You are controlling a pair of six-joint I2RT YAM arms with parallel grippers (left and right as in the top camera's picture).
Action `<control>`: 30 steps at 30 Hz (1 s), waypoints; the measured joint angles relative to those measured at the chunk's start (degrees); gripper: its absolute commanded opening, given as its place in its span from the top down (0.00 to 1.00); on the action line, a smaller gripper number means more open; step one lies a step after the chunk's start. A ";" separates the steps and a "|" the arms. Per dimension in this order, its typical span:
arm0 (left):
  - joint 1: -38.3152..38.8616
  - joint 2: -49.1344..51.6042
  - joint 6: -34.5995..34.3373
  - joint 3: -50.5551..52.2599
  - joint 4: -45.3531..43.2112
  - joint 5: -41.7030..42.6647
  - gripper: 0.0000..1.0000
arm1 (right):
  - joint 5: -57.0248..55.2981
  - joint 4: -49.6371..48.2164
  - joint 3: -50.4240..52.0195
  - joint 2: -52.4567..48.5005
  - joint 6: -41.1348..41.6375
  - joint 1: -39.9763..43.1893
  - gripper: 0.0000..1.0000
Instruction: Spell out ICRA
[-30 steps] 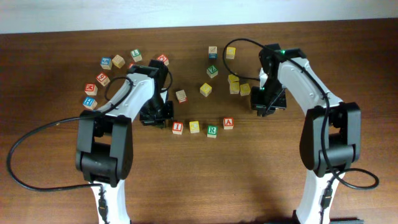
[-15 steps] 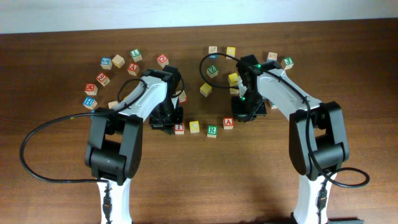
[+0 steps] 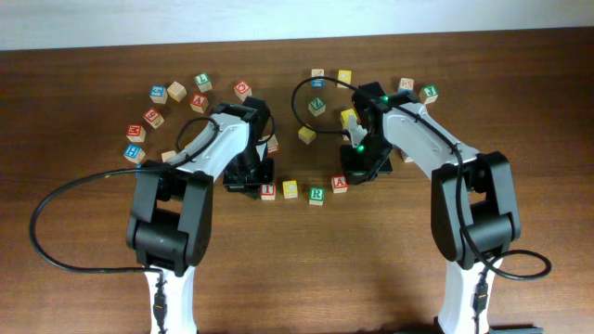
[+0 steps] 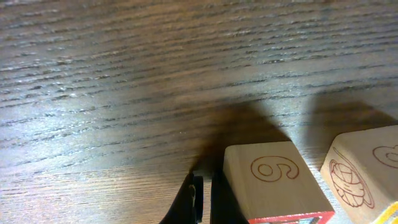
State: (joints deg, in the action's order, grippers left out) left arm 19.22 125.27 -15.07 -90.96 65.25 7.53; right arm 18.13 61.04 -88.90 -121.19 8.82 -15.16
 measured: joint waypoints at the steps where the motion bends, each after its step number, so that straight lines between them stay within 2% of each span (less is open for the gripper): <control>1: 0.00 0.00 0.00 0.00 0.00 0.00 1.00 | 0.02 -0.02 0.00 0.00 -0.13 -0.20 0.96; 10: 0.00 0.00 0.00 0.00 -0.04 0.15 1.00 | 0.24 5.38 0.00 0.00 0.76 -3.58 0.96; 20: 0.00 0.00 0.00 0.00 -0.20 0.17 1.00 | -0.70 3.06 0.00 0.00 -0.28 -3.58 0.96; 23: 0.00 0.00 0.00 0.00 -0.20 0.20 1.00 | -0.74 8.35 -2.01 0.00 -0.35 -2.97 0.96; 24: 0.00 0.00 0.02 0.00 -0.22 0.20 1.00 | -0.96 13.90 -5.29 0.28 -0.44 -2.43 0.96; 27: 0.00 0.00 0.02 0.00 -0.22 0.20 1.00 | -0.94 21.42 -7.17 1.70 -0.44 -2.62 0.96; 30: -0.63 0.00 0.02 0.00 -0.46 0.61 1.00 | -0.83 21.68 -6.75 2.21 1.36 -7.02 0.96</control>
State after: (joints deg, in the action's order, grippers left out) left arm 18.59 125.27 -15.05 -90.96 64.79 8.14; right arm 17.30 82.72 -95.66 -118.98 10.17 -22.17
